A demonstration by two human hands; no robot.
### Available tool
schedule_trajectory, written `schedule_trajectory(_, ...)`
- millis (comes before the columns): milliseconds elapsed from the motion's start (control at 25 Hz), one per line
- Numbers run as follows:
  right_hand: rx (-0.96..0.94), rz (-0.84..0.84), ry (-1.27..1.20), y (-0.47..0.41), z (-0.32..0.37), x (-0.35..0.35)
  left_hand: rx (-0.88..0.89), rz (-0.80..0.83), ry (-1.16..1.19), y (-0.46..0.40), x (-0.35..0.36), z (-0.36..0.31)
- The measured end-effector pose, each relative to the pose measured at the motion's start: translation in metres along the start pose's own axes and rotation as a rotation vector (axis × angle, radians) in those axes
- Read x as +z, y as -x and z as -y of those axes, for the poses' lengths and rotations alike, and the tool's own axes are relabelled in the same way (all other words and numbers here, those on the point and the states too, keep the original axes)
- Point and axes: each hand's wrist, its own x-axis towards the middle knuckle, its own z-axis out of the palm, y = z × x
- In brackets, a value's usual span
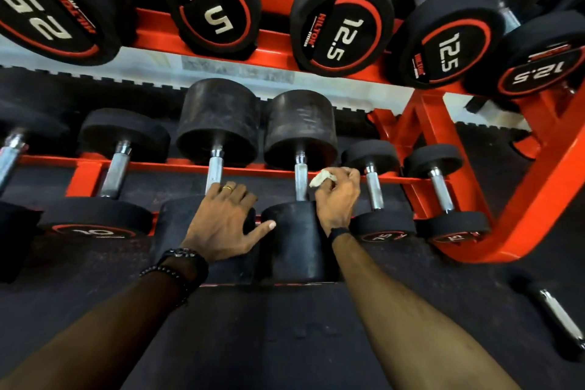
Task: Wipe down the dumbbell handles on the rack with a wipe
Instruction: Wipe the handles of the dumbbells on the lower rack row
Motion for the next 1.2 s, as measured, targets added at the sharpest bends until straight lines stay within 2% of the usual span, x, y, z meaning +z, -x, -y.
schedule_trajectory(80,0.192,-0.128,-0.153,-0.002,-0.011,-0.003,0.025,-0.002,0.03,0.001,0.001,-0.004)
schedule_trajectory(160,0.397,-0.245,-0.304,-0.005,-0.016,-0.007,-0.031,-0.056,0.104,-0.005,0.004,-0.018)
schedule_trajectory(200,0.441,-0.26,-0.35,-0.006,-0.02,-0.007,-0.059,-0.091,0.125,-0.015,0.008,-0.028)
schedule_trajectory(280,0.383,-0.255,-0.332,0.001,-0.028,-0.007,-0.083,-0.106,0.128,-0.042,0.016,-0.053)
schedule_trajectory(360,0.331,-0.231,-0.301,0.001,-0.043,-0.024,-0.03,-0.052,0.158,-0.072,0.027,-0.082)
schedule_trajectory(440,0.405,-0.24,-0.361,-0.019,-0.067,-0.054,0.064,0.066,0.143,-0.091,0.033,-0.112)
schedule_trajectory(520,0.496,-0.23,-0.344,-0.049,-0.095,-0.083,0.072,0.177,0.113,-0.104,0.036,-0.132)
schedule_trajectory(600,0.507,-0.137,-0.227,-0.08,-0.11,-0.104,-0.023,0.309,0.103,-0.116,0.031,-0.143)
schedule_trajectory(640,0.543,0.001,-0.185,-0.093,-0.119,-0.107,-0.085,0.389,0.102,-0.122,0.03,-0.147)
schedule_trajectory(720,0.618,0.461,0.126,-0.113,-0.125,-0.104,-0.202,0.491,0.111,-0.132,0.025,-0.154)
schedule_trajectory(760,0.665,0.596,0.302,-0.116,-0.122,-0.102,-0.234,0.479,0.102,-0.136,0.023,-0.156)
schedule_trajectory(800,0.646,0.656,0.432,-0.117,-0.125,-0.097,-0.25,0.487,0.09,-0.138,0.022,-0.157)
schedule_trajectory(920,0.677,0.632,0.492,-0.127,-0.123,-0.09,-0.338,0.605,0.054,-0.145,0.024,-0.16)
schedule_trajectory(1000,0.716,0.707,0.534,-0.138,-0.135,-0.082,-0.395,0.606,0.059,-0.146,0.028,-0.159)
schedule_trajectory(1200,0.752,0.92,0.424,-0.142,-0.137,-0.076,-0.482,0.535,0.08,-0.142,0.037,-0.163)
